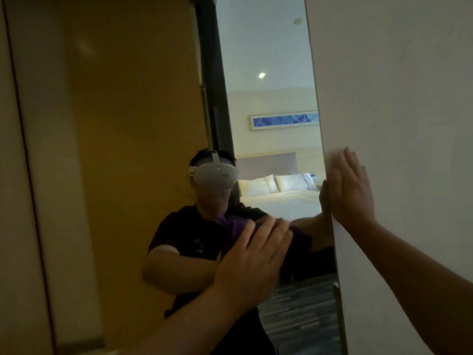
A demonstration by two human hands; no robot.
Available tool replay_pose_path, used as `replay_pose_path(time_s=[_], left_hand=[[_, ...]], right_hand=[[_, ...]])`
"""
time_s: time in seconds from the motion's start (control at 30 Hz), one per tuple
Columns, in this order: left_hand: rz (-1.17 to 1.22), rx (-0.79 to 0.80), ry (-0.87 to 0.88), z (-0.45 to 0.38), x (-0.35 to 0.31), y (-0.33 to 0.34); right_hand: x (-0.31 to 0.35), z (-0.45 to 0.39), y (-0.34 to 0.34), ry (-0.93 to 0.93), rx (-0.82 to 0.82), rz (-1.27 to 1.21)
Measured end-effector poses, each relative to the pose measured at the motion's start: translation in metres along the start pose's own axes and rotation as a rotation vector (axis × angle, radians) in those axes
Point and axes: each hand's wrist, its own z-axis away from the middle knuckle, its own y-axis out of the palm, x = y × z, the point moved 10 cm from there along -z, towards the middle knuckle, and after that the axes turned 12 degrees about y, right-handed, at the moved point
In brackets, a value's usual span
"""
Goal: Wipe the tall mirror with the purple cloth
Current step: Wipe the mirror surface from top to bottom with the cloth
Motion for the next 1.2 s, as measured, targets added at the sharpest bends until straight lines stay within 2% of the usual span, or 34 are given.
replay_pose_path(time_s=[0.1,0.23,0.4,0.53,0.63,0.73,0.8,0.87,0.93,1.03,1.1,1.2], left_hand=[[0.056,0.057,0.02,0.019,-0.022,0.01],[0.069,-0.085,0.006,0.007,0.001,-0.022],[0.087,-0.242,-0.208,-0.038,0.095,-0.072],[-0.026,-0.342,-0.307,-0.106,0.172,-0.132],[-0.095,-0.318,-0.342,-0.163,0.216,-0.149],[-0.117,-0.202,-0.368,-0.201,0.235,-0.125],[-0.146,-0.173,-0.377,-0.209,0.228,-0.105],[-0.168,-0.205,-0.292,-0.209,0.2,-0.097],[-0.134,-0.214,-0.169,-0.202,0.157,-0.085],[-0.128,-0.13,-0.044,-0.174,0.08,-0.052],[-0.094,-0.085,-0.026,-0.151,0.043,-0.031],[-0.028,-0.072,0.015,-0.118,0.001,-0.011]], right_hand=[[-0.008,0.002,0.008,-0.003,0.076,0.181],[-0.001,-0.005,-0.001,-0.042,0.116,0.265],[-0.004,-0.035,-0.023,0.005,0.082,0.364],[-0.015,-0.051,-0.014,0.027,0.159,0.436],[-0.023,-0.049,-0.005,0.021,0.151,0.434],[-0.029,-0.05,0.0,0.01,0.125,0.403],[-0.033,-0.052,0.002,-0.013,0.094,0.4],[-0.035,-0.052,0.005,-0.038,0.051,0.39],[-0.037,-0.052,0.007,-0.041,0.008,0.364],[-0.042,-0.053,0.006,-0.048,-0.023,0.338],[-0.039,-0.052,0.006,-0.088,-0.017,0.339],[-0.04,-0.049,0.002,-0.055,-0.022,0.308]])
